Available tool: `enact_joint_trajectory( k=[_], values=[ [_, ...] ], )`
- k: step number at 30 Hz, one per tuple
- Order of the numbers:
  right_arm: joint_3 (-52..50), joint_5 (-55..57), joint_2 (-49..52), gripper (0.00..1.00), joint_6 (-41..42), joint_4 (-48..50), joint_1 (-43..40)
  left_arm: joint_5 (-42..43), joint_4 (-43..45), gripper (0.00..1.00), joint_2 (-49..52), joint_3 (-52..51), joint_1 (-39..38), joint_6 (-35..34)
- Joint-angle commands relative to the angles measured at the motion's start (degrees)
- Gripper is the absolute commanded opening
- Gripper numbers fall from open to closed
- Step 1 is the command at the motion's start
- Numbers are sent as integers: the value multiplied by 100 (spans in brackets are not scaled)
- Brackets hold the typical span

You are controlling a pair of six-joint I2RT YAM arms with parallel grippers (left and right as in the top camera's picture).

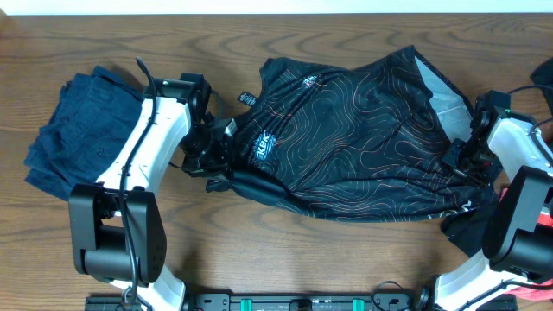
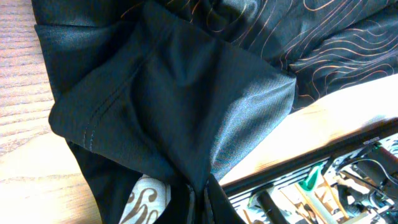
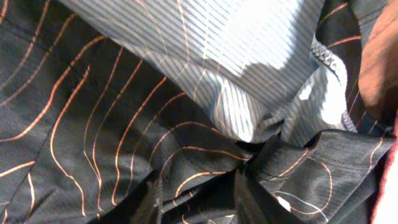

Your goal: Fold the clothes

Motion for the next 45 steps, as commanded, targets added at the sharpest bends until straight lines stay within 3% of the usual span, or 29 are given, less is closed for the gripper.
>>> enact_joint_trajectory(
  k=[1, 12, 23, 31, 34, 40, 45],
  values=[
    [76, 109, 39, 32, 94, 35, -31, -31, -13, 6, 2, -7, 17, -31],
    [70, 129, 50, 19, 92, 33, -31, -31, -15, 6, 2, -7, 20, -31],
    [-149, 127, 50, 23, 138, 256, -31, -31, -13, 6, 2, -7, 20, -31],
    [-170, 129, 50, 20, 136, 271, -26, -31, -17, 6, 2, -7, 17, -31],
    [-177, 127, 50, 1, 138, 267, -26, -31, -15, 6, 2, -7, 20, -31],
    [-136, 79, 37, 1, 133, 258, -26, -31, -13, 6, 2, -7, 20, -33],
    [503, -372, -170, 1, 111, -184, -28, -31, -11, 6, 2, 0, 20, -31]
  ],
)
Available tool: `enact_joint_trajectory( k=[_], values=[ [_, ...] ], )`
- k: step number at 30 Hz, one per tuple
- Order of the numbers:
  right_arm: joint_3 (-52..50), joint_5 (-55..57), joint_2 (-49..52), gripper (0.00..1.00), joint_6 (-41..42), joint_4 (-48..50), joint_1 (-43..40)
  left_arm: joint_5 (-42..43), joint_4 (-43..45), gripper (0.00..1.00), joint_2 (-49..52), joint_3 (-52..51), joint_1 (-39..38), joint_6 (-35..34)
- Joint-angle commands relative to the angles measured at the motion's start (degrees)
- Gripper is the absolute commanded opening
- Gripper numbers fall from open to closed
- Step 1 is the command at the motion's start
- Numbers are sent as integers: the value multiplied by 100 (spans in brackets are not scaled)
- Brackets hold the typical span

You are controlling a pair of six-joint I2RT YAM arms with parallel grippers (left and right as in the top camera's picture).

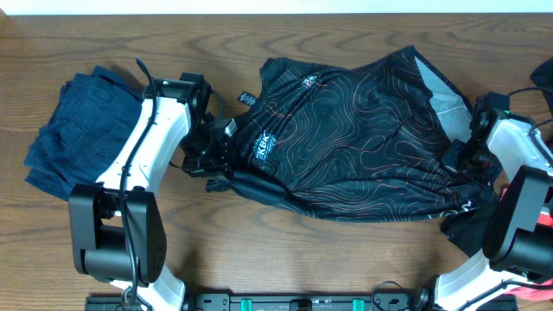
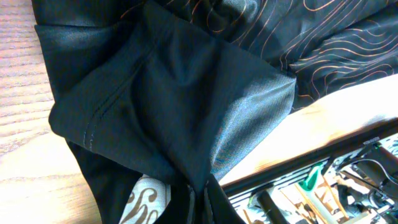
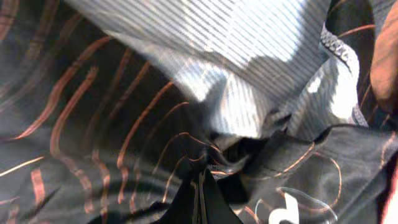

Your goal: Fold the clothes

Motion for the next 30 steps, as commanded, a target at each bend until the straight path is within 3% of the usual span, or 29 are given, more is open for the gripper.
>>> enact_joint_trajectory(
  k=[1, 6, 12, 21, 30],
  values=[
    [682, -262, -267, 1, 11, -214, -26, -28, -13, 6, 2, 0, 20, -31],
    [1412, -251, -767, 1, -260, -546, -22, -28, -15, 6, 2, 0, 20, -31],
    [1502, -254, -968, 1, -490, -623, -31, -33, -26, 6, -76, 227, 68, -28],
    [3180, -186, -1517, 1, -380, -855, -101, -72, 46, 6, -933, 1845, 826, -79],
    [5119, -210, -1615, 1, -267, -1497, -291, -70, 1482, 6, -2085, 3206, 1355, -778]
  ],
)
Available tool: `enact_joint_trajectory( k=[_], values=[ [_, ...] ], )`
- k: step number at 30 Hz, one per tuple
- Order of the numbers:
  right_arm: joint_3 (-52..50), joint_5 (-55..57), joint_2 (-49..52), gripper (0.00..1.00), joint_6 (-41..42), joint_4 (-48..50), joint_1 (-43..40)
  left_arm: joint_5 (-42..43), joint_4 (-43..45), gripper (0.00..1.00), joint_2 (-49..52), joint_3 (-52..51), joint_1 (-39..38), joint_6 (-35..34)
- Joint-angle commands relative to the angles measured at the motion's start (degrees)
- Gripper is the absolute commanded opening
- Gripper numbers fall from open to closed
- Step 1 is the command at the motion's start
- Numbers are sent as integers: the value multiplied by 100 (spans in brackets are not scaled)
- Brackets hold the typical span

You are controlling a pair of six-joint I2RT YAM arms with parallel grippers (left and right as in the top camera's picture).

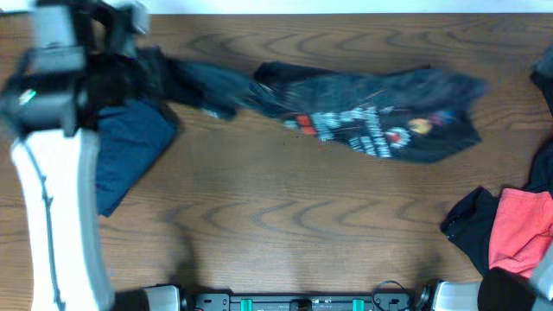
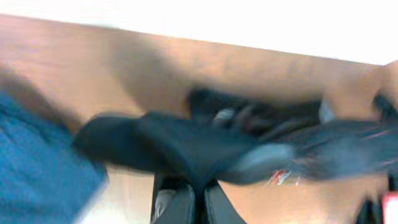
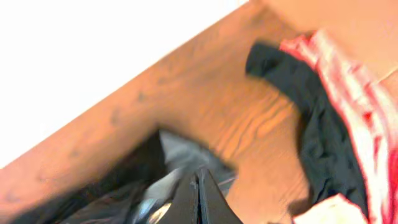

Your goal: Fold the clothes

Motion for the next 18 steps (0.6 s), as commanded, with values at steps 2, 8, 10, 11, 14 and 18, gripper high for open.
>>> enact_joint_trajectory(
  k=[2, 8, 10, 11, 14, 18],
  values=[
    [684, 24, 4, 1, 63, -282, -22, -44, 743, 6, -599, 293, 20, -437],
    [1040, -181, 9, 2, 61, -680, -15, -46, 774, 6, -1054, 291, 17, -468],
    [1025, -450, 61, 1, 37, -905, 22, -48, 391, 6, -1038, 289, 20, -439],
    [1014, -623, 109, 1, -44, -1058, 59, -48, 179, 6, -999, 284, 20, -387],
    [940, -1014, 284, 1, -251, -1478, 238, -48, -289, 6, -863, 262, 20, -160],
    [730, -1554, 662, 1, -822, -1823, 682, -275, -780, 6, -643, 247, 20, -76]
  ],
)
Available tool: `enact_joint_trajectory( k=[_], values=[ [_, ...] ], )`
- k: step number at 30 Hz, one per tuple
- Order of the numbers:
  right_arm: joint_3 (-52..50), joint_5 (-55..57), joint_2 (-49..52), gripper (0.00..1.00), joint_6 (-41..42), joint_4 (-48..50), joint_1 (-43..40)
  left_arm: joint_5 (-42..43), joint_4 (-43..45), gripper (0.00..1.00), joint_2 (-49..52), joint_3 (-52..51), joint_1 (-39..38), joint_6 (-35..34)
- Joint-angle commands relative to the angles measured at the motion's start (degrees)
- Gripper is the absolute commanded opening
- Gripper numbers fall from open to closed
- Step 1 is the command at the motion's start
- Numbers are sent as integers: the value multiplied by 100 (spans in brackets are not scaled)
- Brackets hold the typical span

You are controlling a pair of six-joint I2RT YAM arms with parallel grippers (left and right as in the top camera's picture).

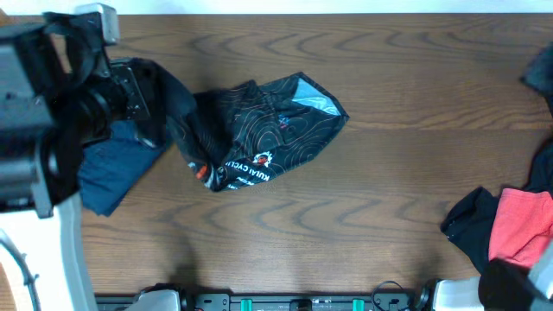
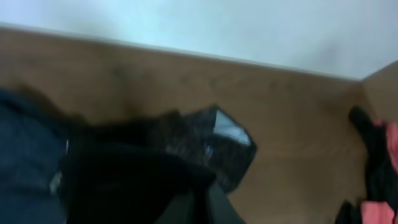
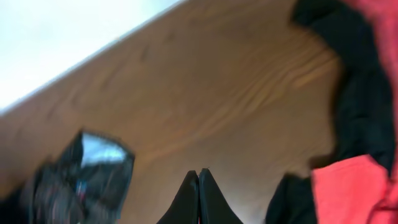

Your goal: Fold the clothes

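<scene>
The black jersey with orange contour lines [image 1: 259,130] is bunched at the left middle of the table, one end reaching up to my raised left arm [image 1: 52,112]. In the left wrist view my left gripper [image 2: 200,208] is shut on dark cloth of the jersey [image 2: 186,143]. My right gripper [image 3: 199,186] is shut with nothing between its fingers, high over bare wood. From there the jersey [image 3: 81,168] shows far off at the lower left. The frames are blurred.
A dark blue garment [image 1: 112,173] lies at the left, partly under my left arm. A red and black heap of clothes [image 1: 510,229] sits at the right front. The brown wooden table [image 1: 363,216] runs between them.
The jersey was stretched across the back of the table from left to right. Now its right end is free and it is bunched at the left. My right gripper is shut on nothing.
The jersey lay spread on the table, my left gripper shut on its left corner and my right gripper open at its right edge. Then the right was shut on it. Both arms held it stretched up high. Now only the left holds it.
</scene>
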Motion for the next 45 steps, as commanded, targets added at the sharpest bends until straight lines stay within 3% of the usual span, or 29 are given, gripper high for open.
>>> enact_joint_trajectory(
  k=[1, 6, 9, 14, 17, 28, 40, 45],
  values=[
    [-260, -748, 409, 1, -669, -107, 457, -479, -221, 6, 164, -7, 13, 164],
    [-745, -1143, 1008, 6, -925, 94, 1390, -1609, -625, 6, 343, -7, 13, 160],
    [-1023, -1526, 1386, 11, -916, 426, 1978, -1742, -767, 6, 391, -9, 13, 160],
    [-1394, -2253, 2131, 42, -605, 1043, 2973, -1744, -824, 6, 428, -13, 13, 162],
    [-1495, -2343, 2551, 47, -474, 1331, 3510, -1742, -831, 6, 428, -13, 13, 160],
    [-1530, -2264, 3930, 45, 186, 2317, 4621, -1742, -887, 6, 428, -17, 13, 160],
    [-1530, -1786, 4157, 42, 424, 2603, 4634, -1742, -892, 6, 428, -17, 13, 160],
    [-1530, -1248, 4157, 40, 887, 2500, 4629, -1740, -890, 6, 428, -17, 11, 160]
  ],
)
